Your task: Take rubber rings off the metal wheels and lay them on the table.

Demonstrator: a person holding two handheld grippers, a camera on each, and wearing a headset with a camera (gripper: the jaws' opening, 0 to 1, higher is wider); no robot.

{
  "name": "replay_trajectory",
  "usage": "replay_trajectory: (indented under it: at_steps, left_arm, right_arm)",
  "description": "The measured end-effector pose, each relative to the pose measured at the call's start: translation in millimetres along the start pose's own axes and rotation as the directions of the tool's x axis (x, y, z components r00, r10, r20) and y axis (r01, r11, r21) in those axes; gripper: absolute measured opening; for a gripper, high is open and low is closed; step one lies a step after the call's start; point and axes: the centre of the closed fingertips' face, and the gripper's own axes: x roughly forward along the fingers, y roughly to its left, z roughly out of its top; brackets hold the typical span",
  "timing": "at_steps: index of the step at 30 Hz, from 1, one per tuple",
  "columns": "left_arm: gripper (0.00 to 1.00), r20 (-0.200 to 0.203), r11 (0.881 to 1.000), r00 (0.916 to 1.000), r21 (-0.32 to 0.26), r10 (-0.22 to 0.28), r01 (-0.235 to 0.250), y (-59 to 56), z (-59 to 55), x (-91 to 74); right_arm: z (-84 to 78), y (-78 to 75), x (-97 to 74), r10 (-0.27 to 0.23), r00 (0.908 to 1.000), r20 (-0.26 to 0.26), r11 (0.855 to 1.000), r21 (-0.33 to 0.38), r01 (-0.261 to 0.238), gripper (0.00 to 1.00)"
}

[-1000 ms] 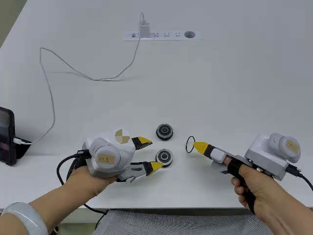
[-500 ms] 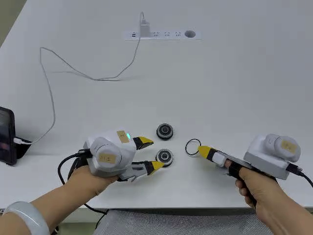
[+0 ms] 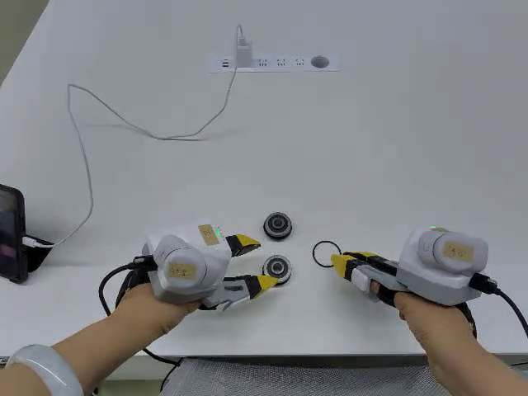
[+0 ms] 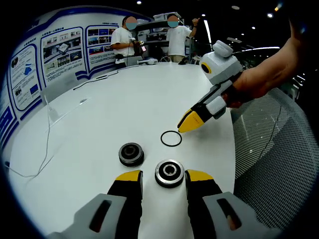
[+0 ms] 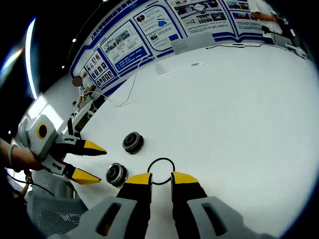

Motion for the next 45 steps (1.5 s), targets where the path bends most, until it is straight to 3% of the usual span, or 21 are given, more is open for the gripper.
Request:
replay_trajectory:
  at_steps: [12, 17, 30, 45]
  left_arm:
    - [0.33, 0.006, 1.0, 1.0, 0.003, -0.004, 0.004, -1.4, 1.8, 1.1]
    - [0.28, 0.003, 1.0, 0.9999, 0.013, -0.01, 0.01, -2.7, 2.1, 1.4]
    - [0.22, -0.004, 0.999, 0.9997, 0.03, -0.022, 0.023, -7.6, 4.3, 8.6]
    - [0.18, -0.044, 0.997, 0.9987, 0.073, -0.024, 0.027, -9.0, 1.6, 17.5]
  right_arm:
    - [-2.9, 24.8, 2.7, 0.085, 0.9964, 0.002, 0.995, 0.053, -0.085, 0.16]
    - [-5.9, 32.6, 4.3, 0.111, 0.9938, 0.0, 0.99, 0.082, -0.111, 0.15]
    - [-10.2, 56.3, 7.2, 0.178, 0.984, 0.012, 0.969, 0.172, -0.177, 0.14]
    - [-11.6, 61.8, 9.1, 0.196, 0.9804, 0.022, 0.958, 0.211, -0.196, 0.13]
